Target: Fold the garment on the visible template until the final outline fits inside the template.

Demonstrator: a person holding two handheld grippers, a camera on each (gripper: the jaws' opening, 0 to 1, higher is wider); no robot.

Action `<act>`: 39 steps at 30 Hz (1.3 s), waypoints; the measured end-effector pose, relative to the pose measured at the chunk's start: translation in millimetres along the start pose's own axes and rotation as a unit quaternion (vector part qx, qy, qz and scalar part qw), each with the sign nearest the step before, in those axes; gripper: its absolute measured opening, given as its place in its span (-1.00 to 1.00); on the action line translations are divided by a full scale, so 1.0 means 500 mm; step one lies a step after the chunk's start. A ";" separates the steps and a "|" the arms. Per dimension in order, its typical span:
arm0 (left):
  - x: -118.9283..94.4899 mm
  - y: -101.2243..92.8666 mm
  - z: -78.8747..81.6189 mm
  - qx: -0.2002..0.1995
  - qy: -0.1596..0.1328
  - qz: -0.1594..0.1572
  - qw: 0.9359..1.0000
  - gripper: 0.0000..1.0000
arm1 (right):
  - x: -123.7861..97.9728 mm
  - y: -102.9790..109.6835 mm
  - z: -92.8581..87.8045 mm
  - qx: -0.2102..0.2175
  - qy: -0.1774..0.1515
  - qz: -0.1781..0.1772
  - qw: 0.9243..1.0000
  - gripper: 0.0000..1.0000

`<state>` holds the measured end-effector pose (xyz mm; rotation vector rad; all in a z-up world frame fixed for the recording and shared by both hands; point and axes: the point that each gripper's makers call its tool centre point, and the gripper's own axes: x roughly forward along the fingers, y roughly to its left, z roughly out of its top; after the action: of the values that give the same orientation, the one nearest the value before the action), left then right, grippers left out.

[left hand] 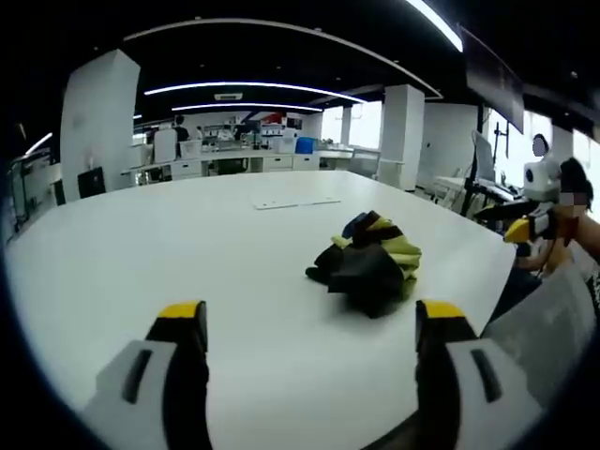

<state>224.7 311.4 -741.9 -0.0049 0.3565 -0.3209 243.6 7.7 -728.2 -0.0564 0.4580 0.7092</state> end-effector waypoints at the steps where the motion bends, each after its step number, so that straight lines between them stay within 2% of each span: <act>1: 0.000 0.000 0.001 0.002 -0.001 0.000 1.000 0.76 | 0.000 0.001 0.000 0.000 0.000 0.002 1.000 0.99; 17: 0.001 0.001 0.002 0.001 -0.001 0.002 1.000 0.75 | -0.006 -0.023 0.007 0.001 -0.004 -0.010 1.000 0.99; 29: 0.005 -0.006 -0.005 0.003 0.007 -0.009 1.000 0.72 | 0.000 -0.024 0.003 -0.006 0.001 -0.012 1.000 0.99; 39: 0.003 -0.004 -0.006 0.004 0.008 -0.006 1.000 0.72 | -0.005 -0.028 0.004 -0.011 0.001 -0.014 1.000 0.99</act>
<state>224.6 309.3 -745.1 0.0024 0.3707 -0.3337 251.6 -4.0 -726.8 -0.0833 0.4517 0.6871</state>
